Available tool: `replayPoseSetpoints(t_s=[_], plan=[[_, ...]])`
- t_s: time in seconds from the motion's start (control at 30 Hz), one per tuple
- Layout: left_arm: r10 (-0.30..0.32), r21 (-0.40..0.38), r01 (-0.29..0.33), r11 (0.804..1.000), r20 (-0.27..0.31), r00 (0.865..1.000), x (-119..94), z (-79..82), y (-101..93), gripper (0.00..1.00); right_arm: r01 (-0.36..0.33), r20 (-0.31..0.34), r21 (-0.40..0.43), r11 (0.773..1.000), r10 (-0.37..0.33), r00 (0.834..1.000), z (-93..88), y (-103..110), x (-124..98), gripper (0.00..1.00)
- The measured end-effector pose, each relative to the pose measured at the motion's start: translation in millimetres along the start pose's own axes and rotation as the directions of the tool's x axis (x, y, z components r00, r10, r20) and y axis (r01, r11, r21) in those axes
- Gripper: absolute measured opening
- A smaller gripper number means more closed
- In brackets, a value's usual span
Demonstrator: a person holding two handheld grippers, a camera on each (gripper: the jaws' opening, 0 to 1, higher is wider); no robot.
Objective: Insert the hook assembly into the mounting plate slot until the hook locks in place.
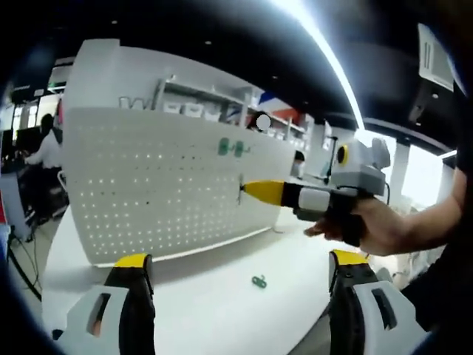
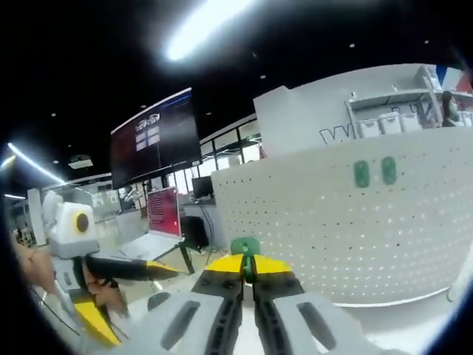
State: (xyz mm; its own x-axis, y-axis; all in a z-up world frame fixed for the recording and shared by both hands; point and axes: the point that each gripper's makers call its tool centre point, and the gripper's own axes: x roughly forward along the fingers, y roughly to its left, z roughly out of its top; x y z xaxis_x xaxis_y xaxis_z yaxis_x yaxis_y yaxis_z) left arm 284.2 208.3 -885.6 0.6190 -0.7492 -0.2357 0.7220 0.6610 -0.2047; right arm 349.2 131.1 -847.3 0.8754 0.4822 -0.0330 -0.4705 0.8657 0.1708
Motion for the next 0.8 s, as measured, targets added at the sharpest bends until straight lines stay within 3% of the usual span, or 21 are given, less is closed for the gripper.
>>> replayPoseSetpoints(t_s=[0.1,0.2,0.8], plan=[[-0.001,-0.009,0.001,1.000,0.004,1.000,0.5,1.2,-0.6,1.00,0.034,0.017,-0.050,0.998,-0.033,0.999,6.3,-12.1,4.2,0.00],[0.005,-0.001,-0.005,1.000,0.001,1.000,1.9,0.8,-1.2,1.00,0.071,0.039,0.015,0.997,-0.072,0.997,13.8,-29.4,8.8,0.00],[0.036,-0.044,-0.036,0.998,0.001,0.999,11.2,-1.2,11.7,0.99,0.225,0.084,-0.049,0.973,-0.221,0.972,38.0,-106.3,17.7,0.00]])
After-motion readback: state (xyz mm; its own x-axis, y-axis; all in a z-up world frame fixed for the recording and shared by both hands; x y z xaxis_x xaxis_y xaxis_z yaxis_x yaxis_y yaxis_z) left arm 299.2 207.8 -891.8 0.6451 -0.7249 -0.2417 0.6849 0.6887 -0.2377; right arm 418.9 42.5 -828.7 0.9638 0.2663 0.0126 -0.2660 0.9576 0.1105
